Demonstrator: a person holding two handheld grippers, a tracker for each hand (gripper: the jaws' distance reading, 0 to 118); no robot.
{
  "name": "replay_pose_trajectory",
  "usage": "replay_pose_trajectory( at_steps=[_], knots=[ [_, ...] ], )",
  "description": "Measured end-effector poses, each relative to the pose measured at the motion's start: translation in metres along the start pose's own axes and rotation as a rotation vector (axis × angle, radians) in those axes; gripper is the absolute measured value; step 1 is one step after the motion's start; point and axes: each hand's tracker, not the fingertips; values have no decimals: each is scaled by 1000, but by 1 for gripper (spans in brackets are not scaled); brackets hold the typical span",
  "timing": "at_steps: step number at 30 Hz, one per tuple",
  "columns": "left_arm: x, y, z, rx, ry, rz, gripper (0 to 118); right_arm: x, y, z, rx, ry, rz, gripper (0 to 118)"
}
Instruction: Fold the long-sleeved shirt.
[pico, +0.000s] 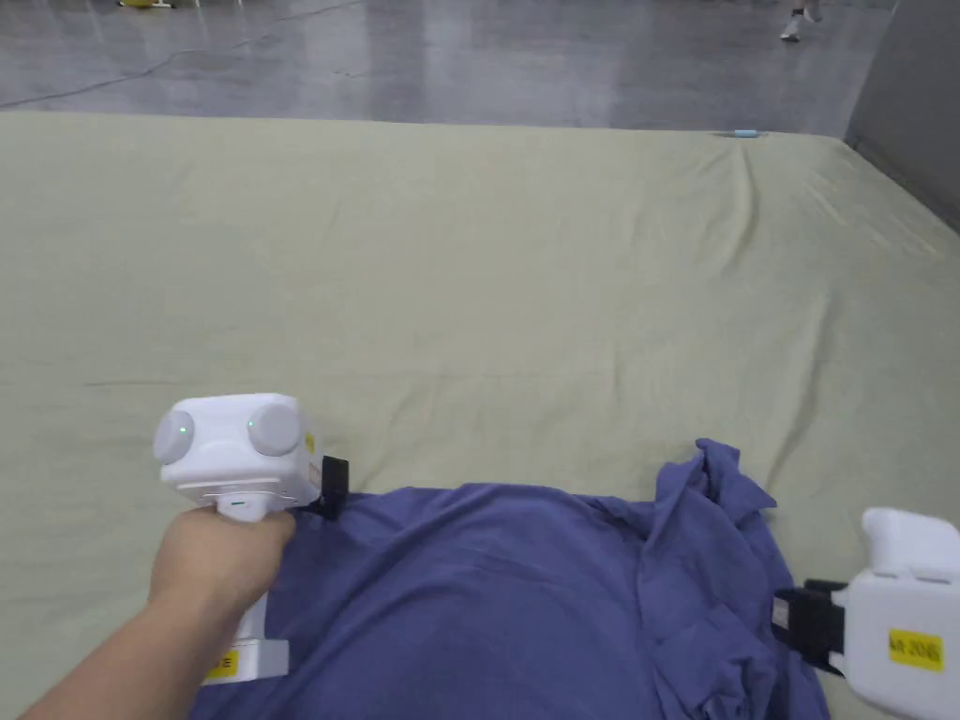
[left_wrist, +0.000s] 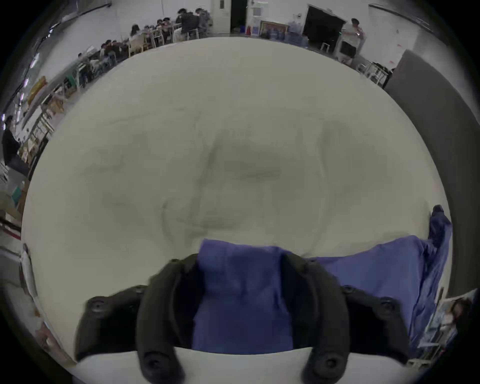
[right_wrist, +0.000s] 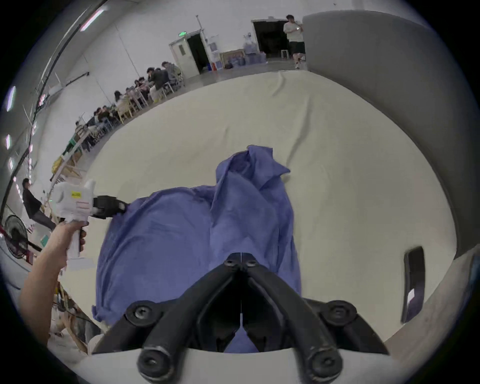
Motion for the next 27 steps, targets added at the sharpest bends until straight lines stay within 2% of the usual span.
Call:
replay_pose_trajectory(
  at_steps=[1, 3, 4, 5, 6, 7, 8, 9, 10, 11, 14, 15, 17, 18, 19, 20, 21, 22, 23, 24, 25, 27],
  knots=[
    [3, 0, 5, 11, 4, -25, 0, 0, 14, -7, -7, -12, 15, 0],
    [3, -3, 24, 33, 33, -45, 0, 4, 47, -24, -19, -2, 36, 0],
    [-2, 0, 29, 23, -2, -28, 0, 5, 68, -37, -32, -12, 43, 0],
    [-7, 2, 33, 11, -76, 14, 0, 6, 91, -50, -54, -14, 39, 26],
    [-14, 11, 31, 18, -100, 47, 0, 8, 111, -64, -90, 5, 30, 26],
    [-18, 14, 36, 18, -90, 58, 0, 12, 134, -82, -142, 52, 7, 37],
    [-19, 16, 41, 25, -83, 39, 0, 16, 154, -102, -199, 57, -23, 66],
    [-19, 18, 45, 36, -82, 21, 0, 16, 165, -117, -255, 55, -81, 101],
    [-20, 20, 46, 44, -92, 9, 0, 19, 175, -133, -287, 40, -144, 114],
    [-21, 22, 49, 51, -95, 3, 0, 20, 184, -147, -296, 25, -198, 113],
    [-24, 20, 53, 50, -108, 6, 0, 14, 191, -177, -365, -69, -221, 113],
    [-24, 21, 52, 48, -108, 3, 0, 10, 190, -186, -363, -78, -214, 113],
    [-25, 21, 47, 32, -98, -18, 0, 0, 179, -201, -474, -97, -163, 109],
    [-27, 19, 44, 23, -93, -27, 0, -3, 174, -209, -521, -90, -130, 93],
    [-28, 19, 42, 18, -91, -31, 0, -7, 169, -213, -546, -102, -92, 72],
    [-30, 18, 40, 17, -92, -29, 0, -15, 167, -209, -510, -237, 20, 66],
    [-31, 18, 39, 15, -94, -26, 0, -14, 170, -206, -445, -163, 43, 52],
    [-34, 16, 40, 13, -101, -19, 0, -15, 173, -199, -427, -152, 75, 26],
    [-36, 16, 39, 15, -108, -8, 0, -12, 175, -192, -400, -173, 106, 10],
    [-37, 15, 40, 12, -116, -2, 0, -9, 176, -183, -384, -182, 106, 10],
    [-39, 12, 43, 13, -122, 0, 0, -6, 174, -170, -363, -108, 67, 10],
    [-39, 6, 55, 29, -132, -8, 0, -1, 171, -145, -321, -25, 86, 10]
  ],
)
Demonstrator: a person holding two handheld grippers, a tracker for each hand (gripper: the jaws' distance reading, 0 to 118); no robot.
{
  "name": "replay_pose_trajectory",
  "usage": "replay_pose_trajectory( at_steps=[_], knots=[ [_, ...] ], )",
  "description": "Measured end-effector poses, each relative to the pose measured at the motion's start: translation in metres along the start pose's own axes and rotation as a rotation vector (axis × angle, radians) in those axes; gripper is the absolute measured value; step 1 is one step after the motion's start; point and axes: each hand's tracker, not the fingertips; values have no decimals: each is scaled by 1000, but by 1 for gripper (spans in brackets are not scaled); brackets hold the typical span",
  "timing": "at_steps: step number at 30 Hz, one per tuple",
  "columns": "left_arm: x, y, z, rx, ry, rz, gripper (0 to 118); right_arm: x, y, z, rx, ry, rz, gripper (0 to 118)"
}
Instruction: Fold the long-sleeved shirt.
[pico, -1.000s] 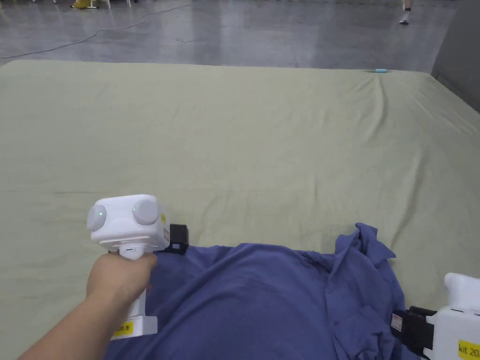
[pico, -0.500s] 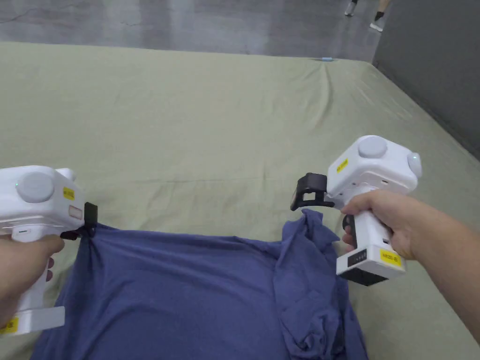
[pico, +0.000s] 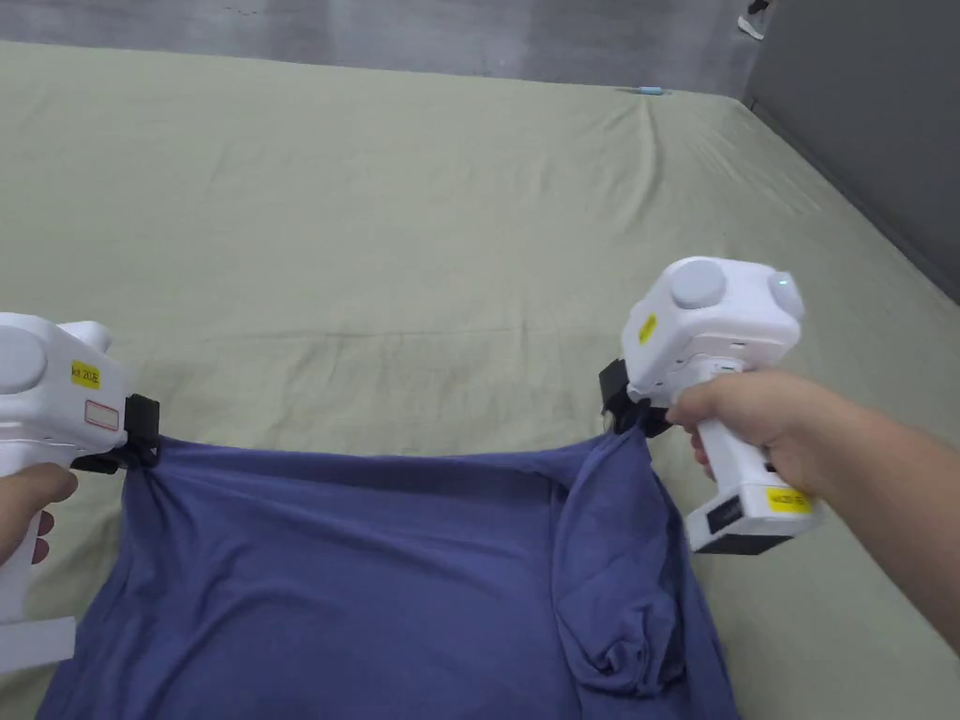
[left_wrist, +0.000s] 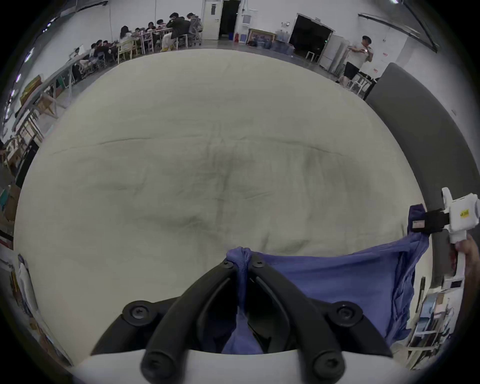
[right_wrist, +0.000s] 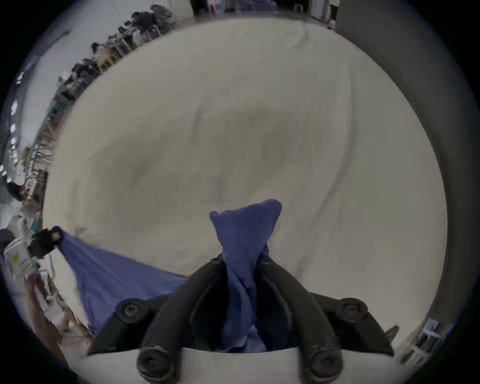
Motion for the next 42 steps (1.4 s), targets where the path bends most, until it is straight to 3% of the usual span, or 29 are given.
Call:
replay_pose_trajectory(
  at_steps=[3, 5, 7, 10, 16, 22, 29, 30, 32, 33, 34, 35, 36, 37, 40, 42],
  knots=[
    [4, -14, 33, 39, -29, -52, 0, 4, -44, 49, 127, 47, 97, 10],
    [7, -31, 61, 74, -36, -91, 0, 4, -84, 77, 209, 35, 211, 10],
    [9, -53, 87, 89, -34, -117, 0, 6, -126, 98, 268, 41, 257, 10],
    [12, -91, 115, 81, -40, -157, 0, 17, -180, 104, 240, 91, 258, 10],
    [11, -176, 122, -32, 3, -223, 0, 22, -270, 87, 163, 37, 400, 10],
    [0, -235, 100, -115, 5, -192, 0, 19, -315, 68, 124, 16, 380, 10],
    [-16, -258, 76, -118, 11, -113, 0, 14, -318, 47, 101, -37, 368, 11],
    [-16, -258, 75, -116, 13, -113, 0, 11, -317, 47, 96, -41, 373, 13],
    [-14, -257, 76, -109, 13, -97, 0, 8, -314, 48, 93, -52, 397, 27],
    [-15, -254, 78, -107, 8, -79, 3, 8, -312, 49, 94, -49, 395, 36],
    [-15, -251, 83, -112, 4, -66, 15, 10, -310, 56, 94, -40, 386, 52],
    [-12, -249, 96, -104, 2, -48, 49, 10, -307, 67, 91, -23, 351, 73],
    [-11, -246, 112, -57, -12, -26, 88, 9, -307, 80, 95, -23, 318, 81],
    [-10, -244, 129, -2, -37, -24, 114, 8, -309, 100, 130, -39, 295, 82],
    [3, -242, 172, 224, -77, -59, 116, 4, -317, 149, 268, -19, 246, 82],
    [12, -249, 177, 186, -23, -86, 116, 2, -322, 162, 278, -1, 195, 82]
  ],
)
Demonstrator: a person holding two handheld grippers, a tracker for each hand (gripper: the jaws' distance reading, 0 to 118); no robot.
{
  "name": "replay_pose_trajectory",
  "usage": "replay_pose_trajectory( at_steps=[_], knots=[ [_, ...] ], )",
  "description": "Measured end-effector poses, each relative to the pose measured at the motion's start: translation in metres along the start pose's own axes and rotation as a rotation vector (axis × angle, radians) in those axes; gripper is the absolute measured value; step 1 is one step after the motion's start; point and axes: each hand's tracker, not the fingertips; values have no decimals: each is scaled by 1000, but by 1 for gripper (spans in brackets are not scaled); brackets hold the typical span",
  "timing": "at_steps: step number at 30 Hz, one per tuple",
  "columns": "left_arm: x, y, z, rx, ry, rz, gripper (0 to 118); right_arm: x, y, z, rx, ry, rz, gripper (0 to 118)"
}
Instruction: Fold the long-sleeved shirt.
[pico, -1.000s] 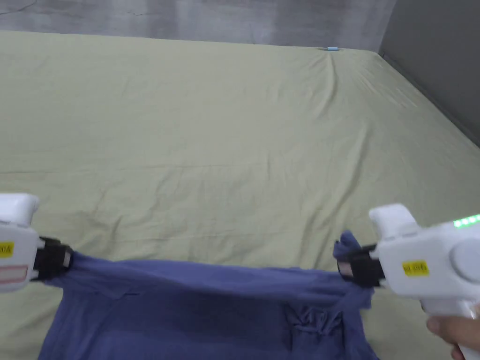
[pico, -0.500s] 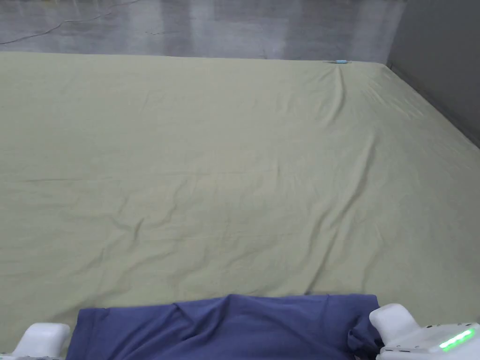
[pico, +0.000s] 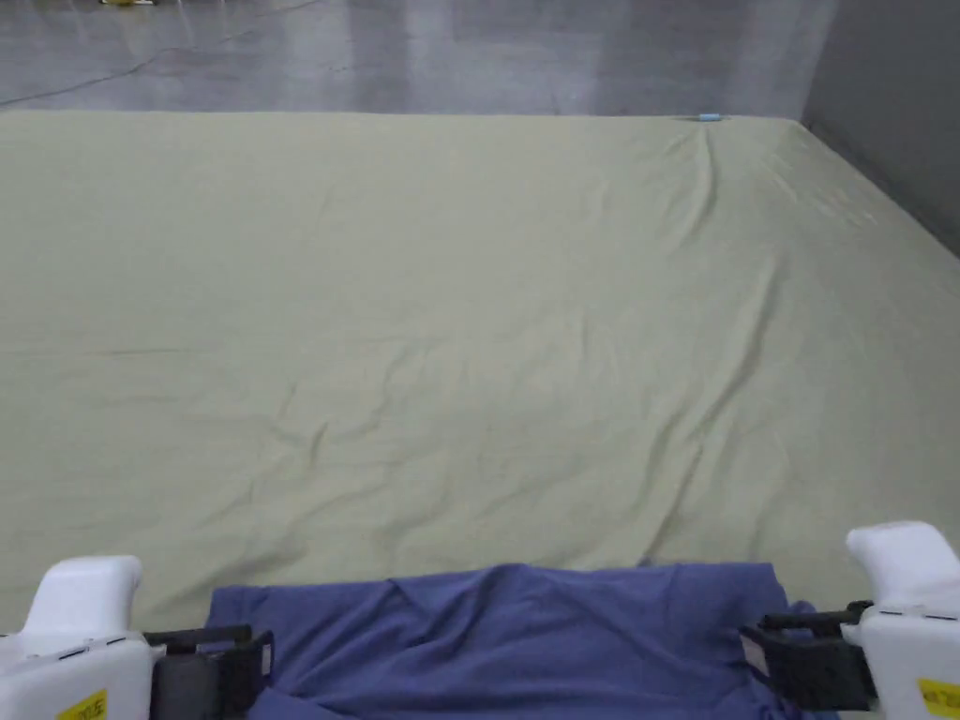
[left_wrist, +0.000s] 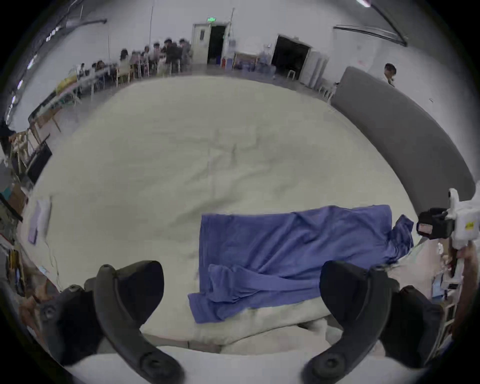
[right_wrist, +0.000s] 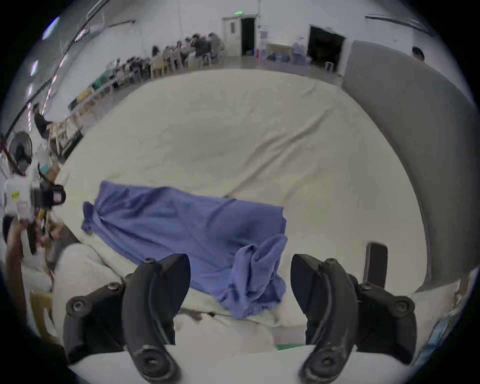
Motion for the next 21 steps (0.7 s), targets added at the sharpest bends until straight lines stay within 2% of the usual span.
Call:
replay_pose_trajectory(
  at_steps=[2, 3, 4, 5, 6, 9, 11, 12, 13, 14, 18, 21],
  knots=[
    [14, -8, -6, -67, 21, -33, 115, -5, -5, 0, -10, 13, -86, 79],
    [16, -13, -10, -99, 6, -38, 110, -9, -9, -2, -5, 21, -110, 70],
    [17, -19, -14, -123, -16, -17, 86, -11, -14, -6, 7, 44, -113, 45],
    [11, -24, -22, -133, -48, 3, 11, -14, -18, -11, 3, 76, -122, 0],
    [10, -27, -27, -151, -69, 11, 0, -17, -22, -12, 1, 82, -133, 0],
    [-10, -25, -29, -162, -118, 31, 0, -21, -30, -12, -11, 224, -178, 0],
    [-37, -16, -29, -133, -199, 137, 1, -26, -32, -10, 4, 275, -179, 0],
    [-50, -11, -31, -123, -258, 181, 33, -28, -30, -9, 6, 290, -174, 0],
    [-66, -13, -40, -108, -301, 229, 83, -30, -30, -10, 5, 313, -167, 0],
    [-76, -9, -48, -130, -327, 252, 117, -33, -29, -10, 2, 335, -161, 0],
    [-98, -16, -80, -170, -383, 324, 115, -40, -26, -17, -5, 412, -152, 0],
    [-109, -25, -112, -265, -466, 434, 116, -43, -25, -24, -10, 506, -186, 0]
  ],
)
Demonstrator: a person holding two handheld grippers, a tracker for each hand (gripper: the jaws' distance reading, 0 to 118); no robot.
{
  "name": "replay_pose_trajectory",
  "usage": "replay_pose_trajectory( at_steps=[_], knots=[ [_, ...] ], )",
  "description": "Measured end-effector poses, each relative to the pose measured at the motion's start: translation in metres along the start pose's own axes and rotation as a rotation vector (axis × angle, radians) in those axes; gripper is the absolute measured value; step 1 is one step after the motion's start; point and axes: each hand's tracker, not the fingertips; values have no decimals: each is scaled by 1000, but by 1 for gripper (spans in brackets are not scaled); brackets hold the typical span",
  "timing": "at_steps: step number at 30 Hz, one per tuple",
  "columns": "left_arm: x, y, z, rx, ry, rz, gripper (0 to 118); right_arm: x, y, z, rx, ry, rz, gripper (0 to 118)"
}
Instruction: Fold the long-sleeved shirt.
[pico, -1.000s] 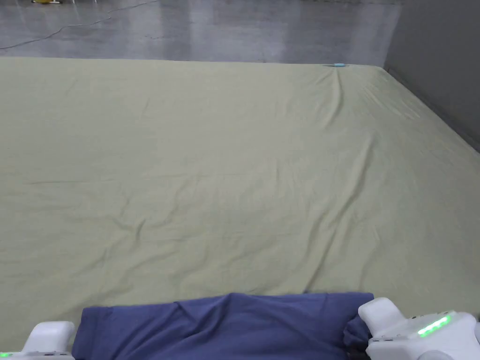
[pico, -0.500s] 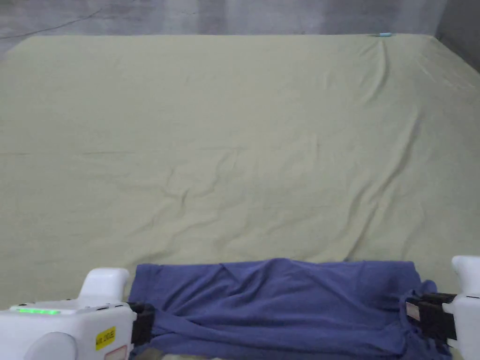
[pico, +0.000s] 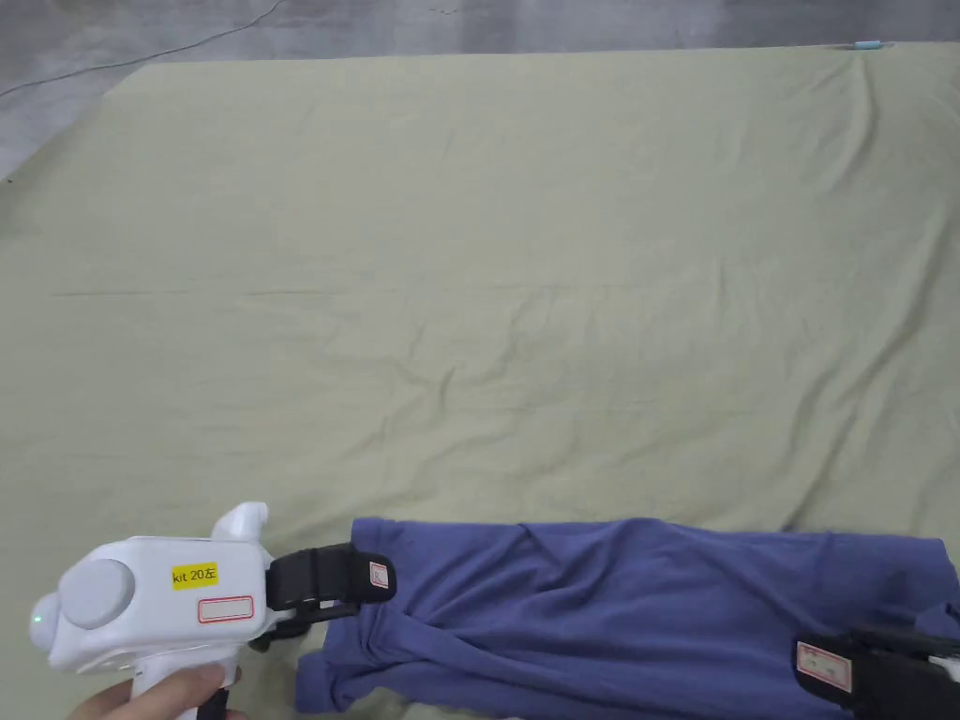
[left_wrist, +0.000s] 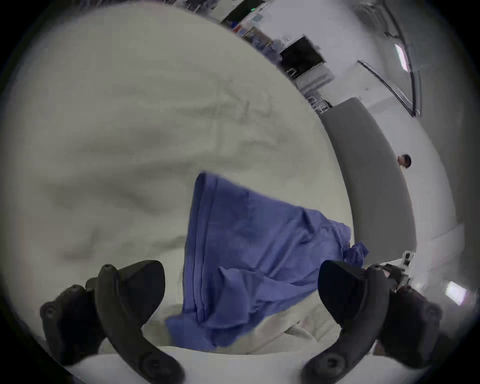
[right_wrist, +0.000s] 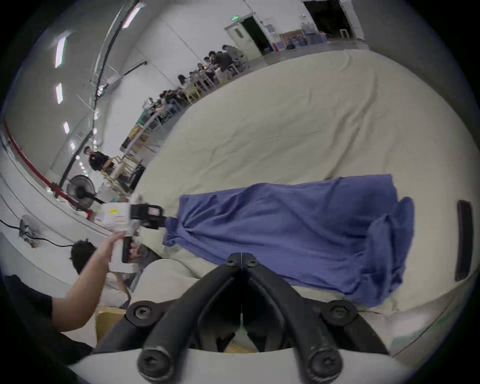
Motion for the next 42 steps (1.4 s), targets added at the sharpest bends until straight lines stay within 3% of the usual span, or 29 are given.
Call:
replay_pose_trajectory(
  at_steps=[1, 4, 7, 9, 11, 12, 13, 14, 16, 19, 22, 25, 31, 35, 42],
  knots=[
    [-6, -2, -12, -34, -22, 39, 118, 0, -1, -2, 0, 29, -15, 0],
    [-15, 7, -19, 15, -107, -16, 118, 4, -2, -10, -8, 95, -52, 0],
    [-23, 10, -41, -32, -380, 131, 116, 3, -3, -20, -20, 116, -66, 0],
    [-9, 6, -61, -67, -396, 168, 113, -2, -1, -27, -29, 106, -59, 0],
    [0, 7, -63, -36, -389, 112, 111, -8, 2, -35, -27, 20, -30, 0],
    [5, 5, -61, -24, -414, 130, 102, -11, 3, -37, -27, -12, -15, 0],
    [4, 3, -59, -12, -408, 145, 69, -15, 5, -40, -25, -42, -1, 0],
    [-1, 1, -64, 14, -381, 193, 0, -20, 6, -42, -27, -67, 14, 0],
    [-27, -1, -63, -23, -407, 302, 0, -27, 7, -47, -35, -90, 49, 0],
    [-43, -15, -49, 30, -485, 355, 0, -37, 7, -52, -39, -127, 89, 0],
    [-51, -10, -23, 101, -596, 384, 0, -50, 6, -57, -33, -259, 174, 0],
    [-50, -4, 7, 138, -591, 376, 0, -60, 5, -61, -2, -344, 226, 0],
    [-74, 18, 71, 245, -585, 335, 0, -63, 7, -69, -7, -320, 172, 0],
    [-97, 25, 115, 314, -486, 334, 0, -67, 8, -71, -10, -321, 173, 0],
    [-73, 31, 170, 407, -183, 323, 0, -70, 9, -73, -5, -347, 194, 0]
  ],
)
